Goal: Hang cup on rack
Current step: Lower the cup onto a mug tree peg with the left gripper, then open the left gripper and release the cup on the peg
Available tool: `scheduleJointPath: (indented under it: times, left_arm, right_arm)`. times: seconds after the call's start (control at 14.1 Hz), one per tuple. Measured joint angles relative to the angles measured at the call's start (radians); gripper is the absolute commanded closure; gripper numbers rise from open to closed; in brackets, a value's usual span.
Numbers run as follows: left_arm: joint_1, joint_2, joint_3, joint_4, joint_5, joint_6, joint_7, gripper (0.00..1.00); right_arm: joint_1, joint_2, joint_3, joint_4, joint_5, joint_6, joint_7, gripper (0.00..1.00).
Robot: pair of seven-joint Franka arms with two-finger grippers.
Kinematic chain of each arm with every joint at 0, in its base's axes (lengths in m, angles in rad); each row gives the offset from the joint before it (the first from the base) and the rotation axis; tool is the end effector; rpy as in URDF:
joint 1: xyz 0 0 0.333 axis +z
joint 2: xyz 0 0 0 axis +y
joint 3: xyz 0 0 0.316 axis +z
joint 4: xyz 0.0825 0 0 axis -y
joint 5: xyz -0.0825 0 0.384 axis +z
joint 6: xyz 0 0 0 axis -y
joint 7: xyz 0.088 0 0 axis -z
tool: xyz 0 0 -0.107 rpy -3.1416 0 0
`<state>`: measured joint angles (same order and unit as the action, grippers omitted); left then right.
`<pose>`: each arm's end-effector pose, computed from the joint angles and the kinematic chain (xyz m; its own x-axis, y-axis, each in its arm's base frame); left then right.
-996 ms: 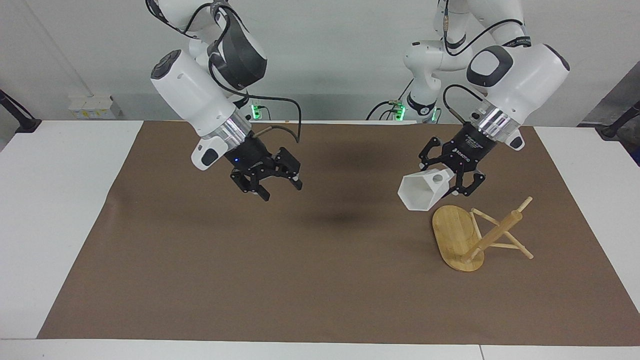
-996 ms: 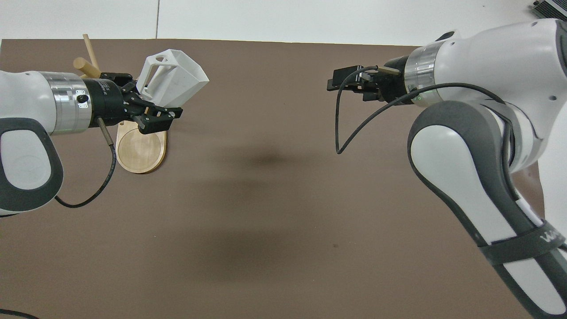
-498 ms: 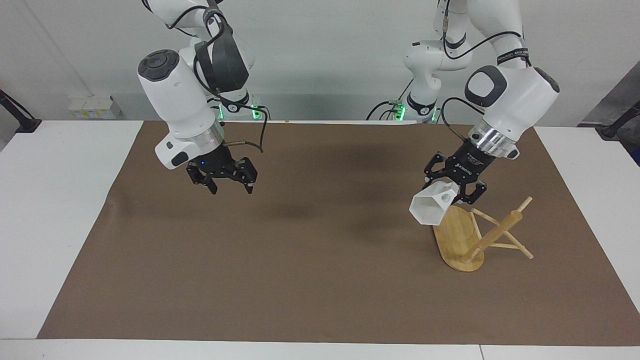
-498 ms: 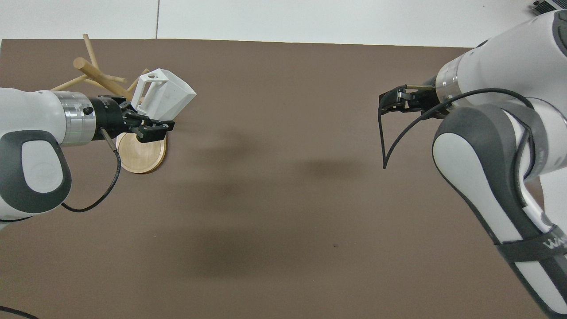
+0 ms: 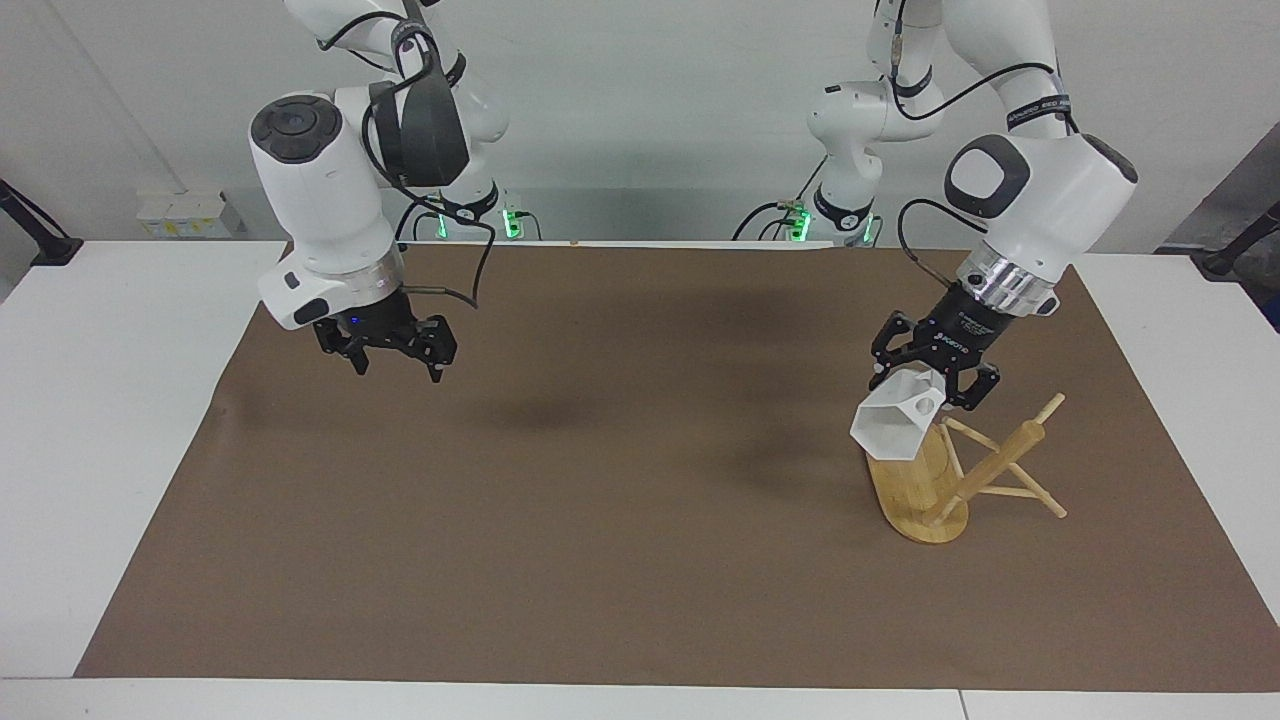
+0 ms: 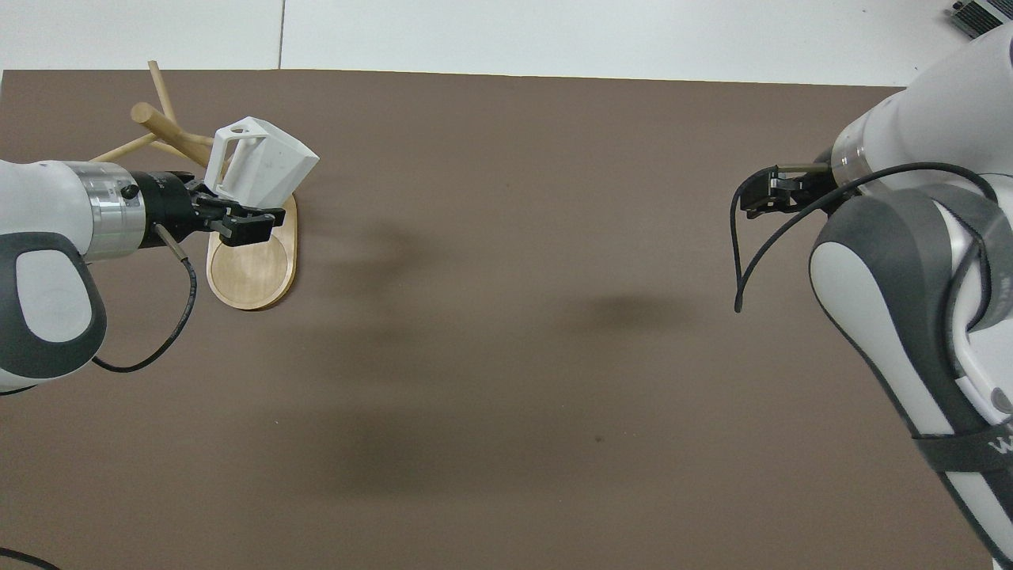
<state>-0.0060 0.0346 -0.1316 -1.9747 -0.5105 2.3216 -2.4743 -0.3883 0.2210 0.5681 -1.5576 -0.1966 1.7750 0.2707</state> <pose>0.5869 -0.0895 0.4851 -0.8009 0.3895 -0.4548 0.5215 0.8270 -0.2100 0.6219 0.0640 0.5368 0.9966 -0.0652 0.0499 -0.0683 -0.9956 0.0644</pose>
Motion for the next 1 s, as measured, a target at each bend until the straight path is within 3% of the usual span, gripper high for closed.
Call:
scheduleJointPath:
  times: [0.43, 1.0]
  left_arm:
    - [0.013, 0.000, -0.003, -0.034, 0.013, 0.066, -0.038, 1.00]
    - [0.026, 0.000, 0.000, -0.056, 0.015, 0.107, -0.049, 1.00]
  right_arm:
    - [-0.038, -0.071, -0.005, 0.000, 0.008, -0.026, -0.149, 0.00]
    - [-0.056, -0.084, -0.008, 0.000, 0.094, -0.038, -0.252, 0.00]
